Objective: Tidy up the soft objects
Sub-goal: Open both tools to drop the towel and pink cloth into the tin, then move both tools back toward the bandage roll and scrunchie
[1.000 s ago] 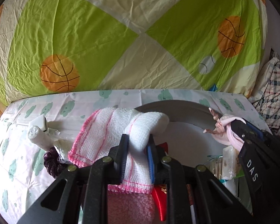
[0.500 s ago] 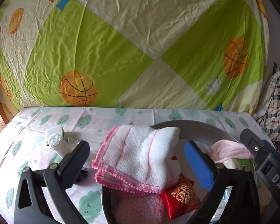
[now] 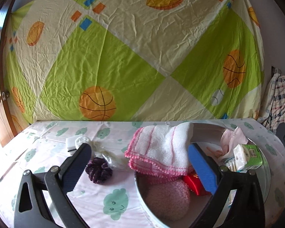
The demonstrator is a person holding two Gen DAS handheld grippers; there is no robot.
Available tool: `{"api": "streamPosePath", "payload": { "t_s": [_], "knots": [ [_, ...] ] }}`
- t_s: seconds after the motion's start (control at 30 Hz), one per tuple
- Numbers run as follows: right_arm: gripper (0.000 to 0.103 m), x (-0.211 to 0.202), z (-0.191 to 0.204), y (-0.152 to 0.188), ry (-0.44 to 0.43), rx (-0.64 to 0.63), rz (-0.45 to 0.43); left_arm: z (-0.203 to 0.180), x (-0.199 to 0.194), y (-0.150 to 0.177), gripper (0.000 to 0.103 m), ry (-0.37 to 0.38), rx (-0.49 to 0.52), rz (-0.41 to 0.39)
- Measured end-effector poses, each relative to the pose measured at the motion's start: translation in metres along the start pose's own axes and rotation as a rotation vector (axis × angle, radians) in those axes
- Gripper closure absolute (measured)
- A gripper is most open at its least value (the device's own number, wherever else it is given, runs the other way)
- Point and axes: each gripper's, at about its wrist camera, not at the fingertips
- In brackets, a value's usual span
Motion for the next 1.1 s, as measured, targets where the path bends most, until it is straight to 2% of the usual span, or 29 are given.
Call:
{"api": "streamPosePath", "payload": {
  "t_s": [0.23, 0.57, 0.93, 1.1],
  "knots": [
    [0.010, -0.023, 0.020, 0.015, -0.006, -0.086, -0.072, 0.027, -0.010, 0.011, 0.000, -0.053, -0.001, -0.076],
    [0.010, -0.039, 0.041, 0.028, -0.007, -0.201, -0.145, 0.050, -0.011, 0.027, 0.000, -0.088, 0.001, -0.098],
    [0.010, -0.044, 0.038, 0.029, 0.032, -0.159, -0.157, 0.073, -0.005, 0.031, 0.000, -0.058, -0.060, -0.065],
    [0.010, -0.043, 0.041, 0.033, 0.016, -0.115, -0.114, 0.077, -0.004, 0.032, 0.000, -0.056, -0.064, -0.059]
  ]
}}
Point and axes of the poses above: each gripper's, at about its wrist camera, not at the fingertips, and x roughly the way its jaws point, z to its left, y to its underside, and after that the axes turned 8 degrees about z, right-handed
